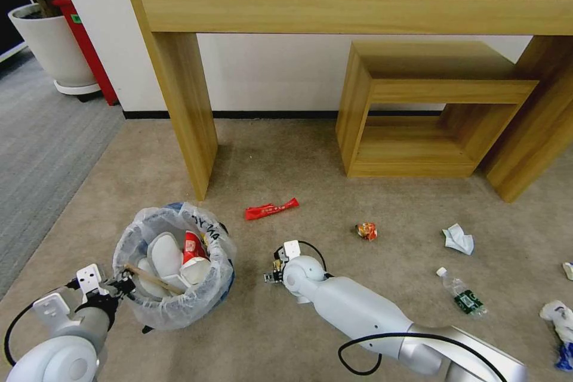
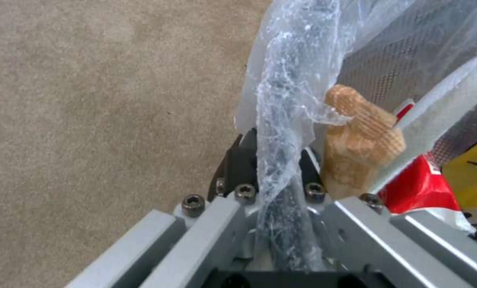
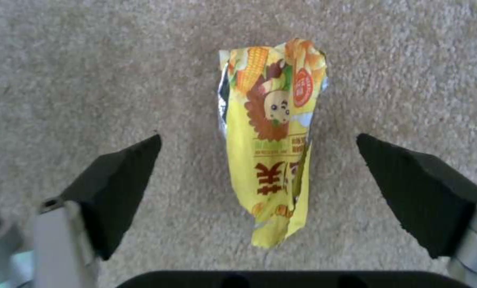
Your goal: Pick up the trash bin and place the garbage on the floor into it.
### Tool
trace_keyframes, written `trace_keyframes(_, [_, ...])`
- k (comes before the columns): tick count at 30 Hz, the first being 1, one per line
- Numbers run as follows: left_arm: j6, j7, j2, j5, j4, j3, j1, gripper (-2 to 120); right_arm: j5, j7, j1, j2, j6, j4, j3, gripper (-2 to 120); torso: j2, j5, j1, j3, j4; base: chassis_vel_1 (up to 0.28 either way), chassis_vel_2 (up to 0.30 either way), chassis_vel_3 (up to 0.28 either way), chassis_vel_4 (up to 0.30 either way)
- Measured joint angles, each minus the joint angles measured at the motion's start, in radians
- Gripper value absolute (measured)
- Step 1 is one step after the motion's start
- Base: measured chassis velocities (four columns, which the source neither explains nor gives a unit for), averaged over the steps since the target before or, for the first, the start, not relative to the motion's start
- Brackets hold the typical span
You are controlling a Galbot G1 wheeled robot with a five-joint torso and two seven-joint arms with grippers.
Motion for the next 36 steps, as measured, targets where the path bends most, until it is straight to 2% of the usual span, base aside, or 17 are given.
trace_keyframes(3, [-0.003,0.001,0.001,0.000,0.004,-0.001,0.000,1,-0.031,-0.014,0.002,0.003,0.024,-0.026,-0.007,81,0.000,0.0000,0.000,0.000,-0.0001,0.000,0.000,0.000,0.000])
trace_keyframes(4, [-0.003,0.001,0.001,0.000,0.004,-0.001,0.000,1,-0.031,-0.014,0.002,0.003,0.024,-0.026,-0.007,81,0.000,0.0000,0.000,0.000,-0.0001,0.000,0.000,0.000,0.000])
trace_keyframes(6, [-0.004,0.001,0.001,0.001,0.007,0.000,-0.003,1,-0.040,-0.019,0.002,0.003,0.030,-0.029,-0.008,71,0.000,0.0000,0.000,0.000,-0.0001,0.000,0.000,0.000,0.000])
trace_keyframes(7, [-0.004,0.001,0.001,0.001,0.007,0.000,-0.003,1,-0.040,-0.019,0.002,0.003,0.030,-0.029,-0.008,71,0.000,0.0000,0.000,0.000,-0.0001,0.000,0.000,0.000,0.000])
trace_keyframes(10, [-0.005,0.001,0.001,0.002,0.010,0.003,-0.005,1,-0.056,-0.027,-0.002,0.002,0.043,-0.039,-0.010,56,0.000,0.0000,0.000,0.000,0.0000,0.000,0.000,0.000,0.000])
trace_keyframes(11, [-0.005,0.001,0.001,0.002,0.010,0.003,-0.005,1,-0.056,-0.027,-0.002,0.002,0.043,-0.039,-0.010,56,0.000,0.0000,0.000,0.000,0.0000,0.000,0.000,0.000,0.000])
trace_keyframes(14, [-0.006,0.001,0.002,0.002,0.010,0.004,-0.006,1,-0.074,-0.037,-0.007,0.002,0.060,-0.050,-0.013,41,0.000,0.0000,0.000,0.000,-0.0001,0.000,0.000,0.000,0.000])
trace_keyframes(15, [-0.006,0.001,0.002,0.002,0.010,0.004,-0.006,1,-0.074,-0.037,-0.007,0.002,0.060,-0.050,-0.013,41,0.000,0.0000,0.000,0.000,-0.0001,0.000,0.000,0.000,0.000])
trace_keyframes(17, [-0.006,0.001,0.003,0.001,0.010,0.004,-0.006,1,-0.084,-0.043,-0.009,0.002,0.070,-0.056,-0.016,32,0.000,0.0000,0.000,0.000,0.0000,0.000,0.000,0.000,0.000])
trace_keyframes(24, [-0.009,0.002,0.002,0.002,0.014,0.004,-0.005,1,-0.098,-0.048,-0.015,-0.002,0.086,-0.053,-0.018,22,0.000,0.0000,0.000,0.000,-0.0001,0.000,0.000,0.000,0.000])
trace_keyframes(26, [-0.010,0.002,0.000,0.004,0.016,0.005,-0.006,1,-0.101,-0.053,-0.018,-0.008,0.100,-0.045,-0.018,14,0.000,0.0001,0.000,0.000,0.0000,0.000,0.000,0.000,0.000])
trace_keyframes(30, [-0.011,0.003,-0.001,0.006,0.016,0.006,-0.006,1,-0.110,-0.065,-0.024,-0.017,0.121,-0.034,-0.015,7,0.000,0.0001,0.000,0.000,0.0000,0.000,0.000,0.000,0.000])
trace_keyframes(31, [-0.011,0.003,-0.001,0.006,0.016,0.006,-0.006,1,-0.115,-0.076,-0.029,-0.024,0.139,-0.019,-0.006,2,0.000,0.0001,0.000,0.000,0.0000,0.000,0.000,0.000,0.000])
trace_keyframes(36, [-0.011,0.003,0.001,0.007,0.016,0.006,-0.006,1,-0.125,-0.101,-0.048,-0.057,0.189,0.057,0.024,0,0.000,0.0000,0.000,0.000,-0.0001,0.000,0.000,0.000,0.000])
